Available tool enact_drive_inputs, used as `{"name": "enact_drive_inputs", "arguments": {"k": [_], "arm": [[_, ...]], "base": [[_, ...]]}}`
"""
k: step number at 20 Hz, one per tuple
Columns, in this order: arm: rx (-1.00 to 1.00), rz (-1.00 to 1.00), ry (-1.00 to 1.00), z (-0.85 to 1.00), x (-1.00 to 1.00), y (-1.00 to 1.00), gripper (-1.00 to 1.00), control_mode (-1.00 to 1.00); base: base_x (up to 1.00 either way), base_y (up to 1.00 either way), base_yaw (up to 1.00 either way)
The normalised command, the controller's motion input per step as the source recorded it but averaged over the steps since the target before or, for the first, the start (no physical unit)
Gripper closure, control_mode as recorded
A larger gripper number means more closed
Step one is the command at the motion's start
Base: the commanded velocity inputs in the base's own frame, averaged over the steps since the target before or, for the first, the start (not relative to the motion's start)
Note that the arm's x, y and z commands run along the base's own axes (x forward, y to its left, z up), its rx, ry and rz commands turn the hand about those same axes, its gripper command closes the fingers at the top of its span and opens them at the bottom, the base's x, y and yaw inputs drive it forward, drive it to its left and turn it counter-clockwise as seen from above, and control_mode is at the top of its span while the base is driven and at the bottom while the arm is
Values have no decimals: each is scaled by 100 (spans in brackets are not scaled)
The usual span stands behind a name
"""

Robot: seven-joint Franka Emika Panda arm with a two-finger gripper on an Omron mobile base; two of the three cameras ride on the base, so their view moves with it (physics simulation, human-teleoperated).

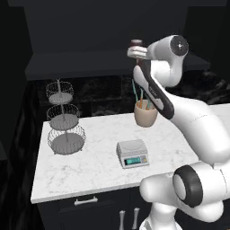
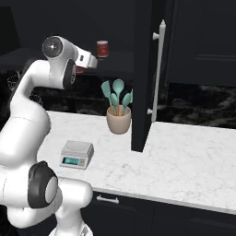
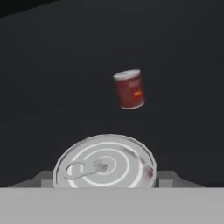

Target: Pick the canned food and place it on the digital scale for weighing, and close the cabinet.

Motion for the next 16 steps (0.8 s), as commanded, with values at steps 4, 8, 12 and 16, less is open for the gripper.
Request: {"name": "enact_drive_inputs", "arguments": {"k": [4,8,12,16], "arm": [[32,15,-14,0,-100,-52,100,-100],[23,32,0,-5,-100,-26,100,-100],[6,51,0,-53,-100,0,100,-100],[-4,58,0,-64,-81,21,100,-100]], "base": [[0,0,0],[0,0,0],[0,0,0],[0,0,0]]}}
